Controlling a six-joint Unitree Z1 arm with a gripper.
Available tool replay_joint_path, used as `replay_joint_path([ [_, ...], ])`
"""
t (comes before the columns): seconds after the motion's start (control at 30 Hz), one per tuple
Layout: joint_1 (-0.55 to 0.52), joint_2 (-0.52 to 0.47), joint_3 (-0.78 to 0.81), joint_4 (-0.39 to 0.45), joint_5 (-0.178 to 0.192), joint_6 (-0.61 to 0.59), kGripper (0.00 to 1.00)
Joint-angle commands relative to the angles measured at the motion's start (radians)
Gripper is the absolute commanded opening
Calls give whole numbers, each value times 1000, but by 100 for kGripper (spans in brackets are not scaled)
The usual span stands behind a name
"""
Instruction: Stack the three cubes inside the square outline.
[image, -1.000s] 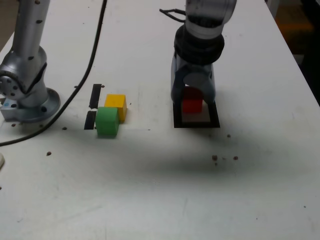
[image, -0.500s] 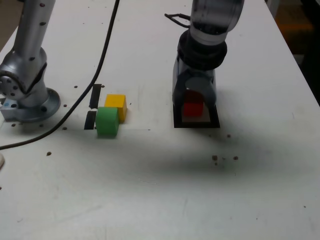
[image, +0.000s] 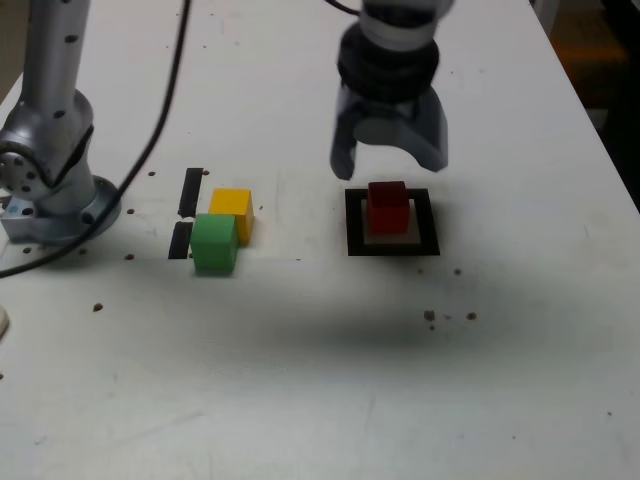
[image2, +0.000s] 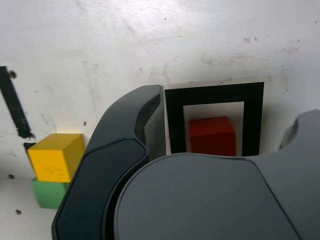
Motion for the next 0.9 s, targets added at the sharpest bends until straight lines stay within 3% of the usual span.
replay_joint_path([
  [0.0, 8, -86, 45, 24, 4, -16, 100],
  [0.13, 39, -252, 191, 83, 1, -24, 100],
  [0.23, 40, -286, 247, 144, -1, -16, 100],
  [0.37, 37, -300, 294, 156, -13, -18, 100],
  [0.47, 39, -299, 350, 119, -59, -17, 100],
  [0.57, 50, -288, 436, 24, -137, 11, 100],
  [0.67, 56, -277, 485, -46, -165, 46, 100],
  [0.87, 20, -236, 503, -107, -189, 48, 99],
])
